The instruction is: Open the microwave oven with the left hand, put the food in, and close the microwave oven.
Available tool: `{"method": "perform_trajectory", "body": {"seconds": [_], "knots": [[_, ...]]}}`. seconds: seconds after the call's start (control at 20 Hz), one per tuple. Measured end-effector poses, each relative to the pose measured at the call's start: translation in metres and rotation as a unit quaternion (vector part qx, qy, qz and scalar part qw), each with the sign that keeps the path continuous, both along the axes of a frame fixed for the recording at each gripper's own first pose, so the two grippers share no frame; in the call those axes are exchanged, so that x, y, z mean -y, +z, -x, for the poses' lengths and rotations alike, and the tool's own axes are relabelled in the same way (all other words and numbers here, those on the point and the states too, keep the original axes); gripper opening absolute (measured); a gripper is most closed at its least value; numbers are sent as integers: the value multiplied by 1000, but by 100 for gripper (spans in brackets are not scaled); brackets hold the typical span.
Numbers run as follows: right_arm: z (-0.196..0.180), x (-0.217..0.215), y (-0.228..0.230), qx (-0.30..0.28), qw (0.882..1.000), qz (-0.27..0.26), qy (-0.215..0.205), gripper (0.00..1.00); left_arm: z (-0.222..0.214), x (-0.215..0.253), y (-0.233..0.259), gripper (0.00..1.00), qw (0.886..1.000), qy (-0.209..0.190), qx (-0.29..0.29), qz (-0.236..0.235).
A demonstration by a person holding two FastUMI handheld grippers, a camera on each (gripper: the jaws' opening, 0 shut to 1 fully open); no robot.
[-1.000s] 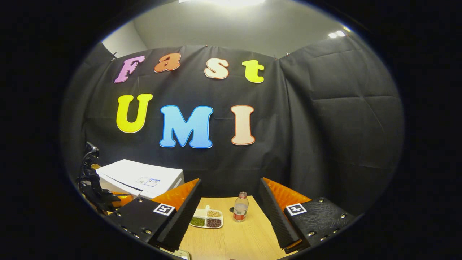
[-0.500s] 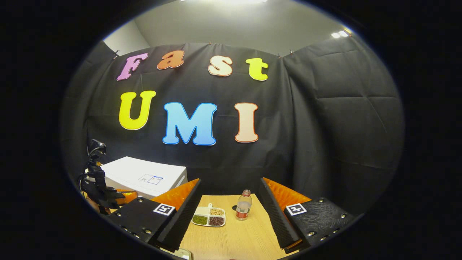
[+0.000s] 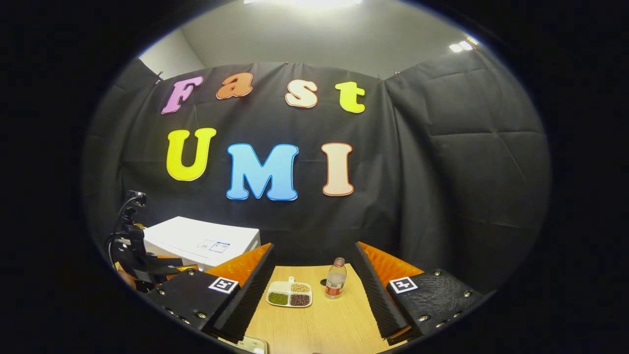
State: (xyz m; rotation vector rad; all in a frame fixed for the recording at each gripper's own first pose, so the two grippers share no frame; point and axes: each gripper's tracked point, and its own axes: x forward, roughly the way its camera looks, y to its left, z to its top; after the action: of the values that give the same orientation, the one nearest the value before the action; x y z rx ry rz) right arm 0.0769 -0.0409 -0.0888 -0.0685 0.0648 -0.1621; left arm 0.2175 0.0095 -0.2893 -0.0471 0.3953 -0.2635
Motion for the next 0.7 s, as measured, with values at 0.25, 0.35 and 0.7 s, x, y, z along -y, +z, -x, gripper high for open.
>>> {"method": "perform_trajectory", "body": {"seconds": [0.25, 0.35, 0.7], "knots": [[5, -25, 7, 4, 1000, -1, 20, 96, 41, -30, 83, 84, 997, 30, 72, 11], [6, -40, 15, 7, 999, -4, 34, 96, 56, -46, 132, 84, 993, 41, 113, 9], [2, -82, 62, 15, 997, -28, 64, 98, 100, -101, 273, 92, 973, 101, 207, 6]]}}
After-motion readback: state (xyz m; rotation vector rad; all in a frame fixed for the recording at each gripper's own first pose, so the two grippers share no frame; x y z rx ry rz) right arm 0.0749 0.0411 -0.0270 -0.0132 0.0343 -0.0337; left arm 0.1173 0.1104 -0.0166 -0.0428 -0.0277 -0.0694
